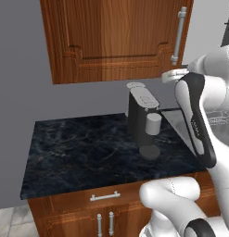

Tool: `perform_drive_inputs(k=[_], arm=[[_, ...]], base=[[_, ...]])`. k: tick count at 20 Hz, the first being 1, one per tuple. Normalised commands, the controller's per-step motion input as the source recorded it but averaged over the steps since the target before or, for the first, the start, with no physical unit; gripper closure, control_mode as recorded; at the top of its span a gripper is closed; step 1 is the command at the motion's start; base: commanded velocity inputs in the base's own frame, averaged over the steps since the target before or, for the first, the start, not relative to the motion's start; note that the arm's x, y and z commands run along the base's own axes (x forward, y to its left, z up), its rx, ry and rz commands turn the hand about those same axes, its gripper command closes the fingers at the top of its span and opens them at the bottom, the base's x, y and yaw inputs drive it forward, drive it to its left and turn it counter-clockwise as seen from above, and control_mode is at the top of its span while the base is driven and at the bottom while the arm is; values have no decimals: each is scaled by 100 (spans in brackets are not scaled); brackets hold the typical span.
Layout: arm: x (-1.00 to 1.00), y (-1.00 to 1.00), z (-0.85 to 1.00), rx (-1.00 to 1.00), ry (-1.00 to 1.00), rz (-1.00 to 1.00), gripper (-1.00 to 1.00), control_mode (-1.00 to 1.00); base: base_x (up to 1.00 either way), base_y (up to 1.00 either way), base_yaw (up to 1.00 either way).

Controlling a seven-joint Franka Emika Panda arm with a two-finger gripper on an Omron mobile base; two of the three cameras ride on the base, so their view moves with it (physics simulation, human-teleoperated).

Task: The dining table condiment station is running low on condiment bottle. Refill the condiment station by opening the cabinet and taking the condiment bottle from the cabinet and placing it on the dining table.

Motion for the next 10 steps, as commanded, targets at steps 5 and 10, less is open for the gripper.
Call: perform_drive_inputs(k=[5, 10], arm=[[0, -36, 64, 0, -6, -8, -100, -100], [1, -22, 66, 0, -3, -6, -100, -100]], base=[[0, 0, 0], [0, 0, 0]])
